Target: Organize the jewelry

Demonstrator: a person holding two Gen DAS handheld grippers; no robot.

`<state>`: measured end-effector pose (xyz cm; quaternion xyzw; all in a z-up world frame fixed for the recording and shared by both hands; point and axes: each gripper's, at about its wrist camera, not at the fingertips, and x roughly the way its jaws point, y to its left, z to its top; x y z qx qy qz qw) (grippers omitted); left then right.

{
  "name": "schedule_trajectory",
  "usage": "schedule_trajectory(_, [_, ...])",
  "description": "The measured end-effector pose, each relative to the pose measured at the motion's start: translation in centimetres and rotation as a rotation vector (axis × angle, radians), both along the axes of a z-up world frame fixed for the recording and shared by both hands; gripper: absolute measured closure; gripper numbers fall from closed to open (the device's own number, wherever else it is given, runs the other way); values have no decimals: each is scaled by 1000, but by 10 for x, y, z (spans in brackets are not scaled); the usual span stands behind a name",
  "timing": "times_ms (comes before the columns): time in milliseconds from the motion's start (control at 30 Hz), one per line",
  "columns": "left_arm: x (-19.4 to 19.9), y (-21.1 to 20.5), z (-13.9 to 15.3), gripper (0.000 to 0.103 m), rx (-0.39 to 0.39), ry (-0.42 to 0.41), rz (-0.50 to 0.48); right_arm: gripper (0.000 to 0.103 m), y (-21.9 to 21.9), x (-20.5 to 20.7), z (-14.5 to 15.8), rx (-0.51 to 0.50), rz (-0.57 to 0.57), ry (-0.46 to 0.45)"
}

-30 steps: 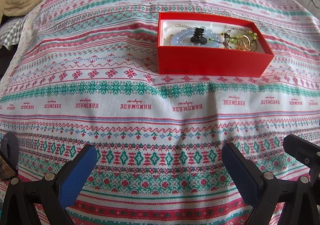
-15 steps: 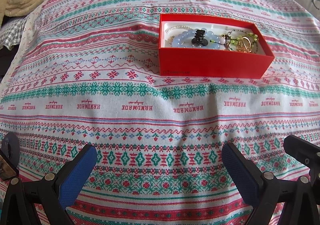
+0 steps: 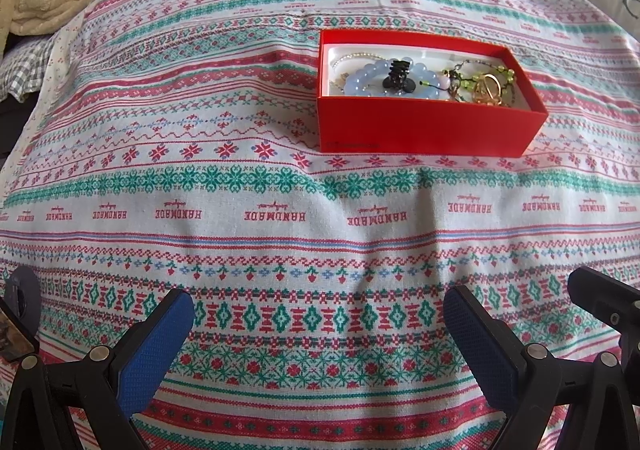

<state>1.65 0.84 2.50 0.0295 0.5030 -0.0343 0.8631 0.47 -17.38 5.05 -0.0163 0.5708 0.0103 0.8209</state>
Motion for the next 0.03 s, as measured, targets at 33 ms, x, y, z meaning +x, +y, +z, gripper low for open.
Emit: schedule_trajectory(33, [0, 0, -1, 1, 2, 0, 1, 8, 1, 0, 0, -3, 0, 0])
